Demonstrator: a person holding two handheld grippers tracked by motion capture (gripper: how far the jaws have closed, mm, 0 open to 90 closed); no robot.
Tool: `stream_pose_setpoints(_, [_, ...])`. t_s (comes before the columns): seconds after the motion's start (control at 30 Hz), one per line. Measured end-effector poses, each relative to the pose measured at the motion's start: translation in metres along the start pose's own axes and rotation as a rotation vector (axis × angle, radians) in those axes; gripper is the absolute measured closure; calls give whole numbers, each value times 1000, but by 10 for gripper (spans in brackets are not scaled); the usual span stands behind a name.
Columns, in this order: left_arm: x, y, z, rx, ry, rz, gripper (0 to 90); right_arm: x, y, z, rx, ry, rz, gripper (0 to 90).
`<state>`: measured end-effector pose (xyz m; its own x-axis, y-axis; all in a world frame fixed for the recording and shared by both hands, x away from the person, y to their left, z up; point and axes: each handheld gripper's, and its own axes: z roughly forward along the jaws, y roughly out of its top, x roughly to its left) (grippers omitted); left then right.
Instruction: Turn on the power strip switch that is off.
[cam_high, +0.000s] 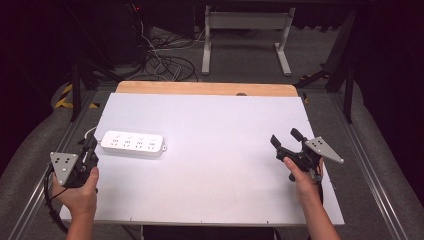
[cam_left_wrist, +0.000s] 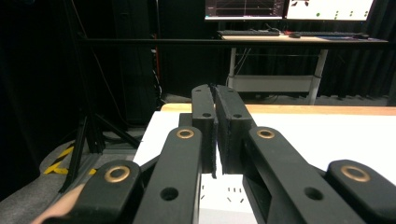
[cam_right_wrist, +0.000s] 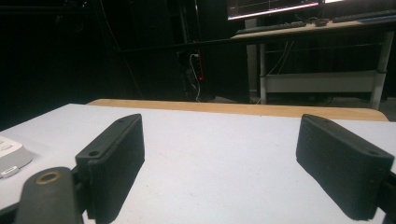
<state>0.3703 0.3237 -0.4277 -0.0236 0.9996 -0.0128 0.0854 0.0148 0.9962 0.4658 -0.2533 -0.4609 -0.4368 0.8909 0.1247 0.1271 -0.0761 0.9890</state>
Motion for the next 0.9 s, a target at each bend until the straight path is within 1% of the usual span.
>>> stream_pose_setpoints(0.07, [1,-1,1,2,0,-10,864,0,0,0,1,1,-2,158])
stream_pose_setpoints(0.2, [3,0,2,8,-7,-3,858,1,-1,-1,7,1,-7,158])
stream_pose_setpoints(0.27, [2,-1,2,8,-9,-9,852,1,-1,-1,8,2,-7,158])
stream_pose_setpoints(0.3, [2,-1,3,10,-12,1,848,2,-1,-1,8,-1,-7,158])
stream_pose_setpoints(0.4, [1,-2,5,16,-24,12,837,1,-1,-2,9,-4,-9,158])
stream_pose_setpoints(0.43, [0,-2,6,19,-30,18,799,1,-1,-2,11,-7,-8,158])
stream_pose_setpoints(0.47, [0,-3,7,17,-37,29,799,1,-1,-2,11,-7,-8,158])
stream_pose_setpoints(0.53, [-2,-5,9,2,-37,43,726,1,-1,-2,10,-10,-10,158])
stream_pose_setpoints(0.57, [-2,-6,11,-3,-36,44,666,1,-1,-2,10,-10,-10,158])
stream_pose_setpoints(0.6, [-3,-7,13,-3,-27,53,587,1,-1,-2,10,-10,-10,158])
stream_pose_setpoints(0.63, [-3,-9,14,-4,-18,58,455,1,-1,-2,11,-9,-10,158])
stream_pose_setpoints(0.67, [-3,-10,15,-7,-17,68,455,1,-1,-2,11,-9,-10,158])
stream_pose_setpoints(0.7, [-2,-10,17,-13,-21,64,406,1,-1,-2,11,-9,-9,158])
stream_pose_setpoints(0.8, [-2,-13,19,-46,7,67,196,1,-1,-2,9,-11,-8,158])
stream_pose_setpoints(0.83, [-1,-13,20,-48,8,68,139,0,-1,-2,9,-11,-9,158])
stream_pose_setpoints(0.9, [-2,-13,20,-49,0,55,107,0,-1,-3,10,-11,-6,158])
